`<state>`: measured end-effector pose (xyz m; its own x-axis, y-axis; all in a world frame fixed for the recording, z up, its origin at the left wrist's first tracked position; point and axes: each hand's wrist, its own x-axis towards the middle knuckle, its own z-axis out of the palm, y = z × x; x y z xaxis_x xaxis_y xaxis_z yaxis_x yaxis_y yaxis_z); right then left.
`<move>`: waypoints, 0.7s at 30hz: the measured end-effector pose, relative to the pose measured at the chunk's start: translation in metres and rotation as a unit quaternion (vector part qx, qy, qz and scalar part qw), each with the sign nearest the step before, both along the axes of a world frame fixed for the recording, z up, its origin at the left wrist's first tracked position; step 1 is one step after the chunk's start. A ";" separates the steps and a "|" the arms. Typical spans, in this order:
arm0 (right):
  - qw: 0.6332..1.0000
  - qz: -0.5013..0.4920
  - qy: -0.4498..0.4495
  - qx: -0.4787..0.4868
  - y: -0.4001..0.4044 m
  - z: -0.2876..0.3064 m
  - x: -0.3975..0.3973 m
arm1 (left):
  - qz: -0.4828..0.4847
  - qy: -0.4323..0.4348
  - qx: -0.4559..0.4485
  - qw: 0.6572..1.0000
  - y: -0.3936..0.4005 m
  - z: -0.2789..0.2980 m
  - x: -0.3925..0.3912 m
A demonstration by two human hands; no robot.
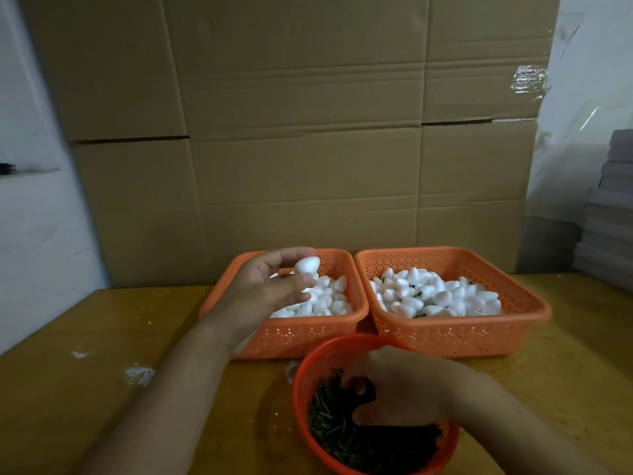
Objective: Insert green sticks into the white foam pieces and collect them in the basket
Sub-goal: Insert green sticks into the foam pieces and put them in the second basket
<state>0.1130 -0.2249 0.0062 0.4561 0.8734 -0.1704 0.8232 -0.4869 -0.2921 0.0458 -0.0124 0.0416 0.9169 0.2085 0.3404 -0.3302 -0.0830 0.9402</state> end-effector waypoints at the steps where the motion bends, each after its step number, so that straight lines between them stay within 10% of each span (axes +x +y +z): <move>1: 1.000 0.001 -0.004 0.003 0.000 -0.001 0.000 | 0.004 0.009 -0.003 1.000 0.000 0.001 -0.001; 21: 0.999 -0.024 -0.042 0.019 0.004 -0.010 0.000 | -0.006 0.074 -0.004 0.997 -0.007 -0.003 0.000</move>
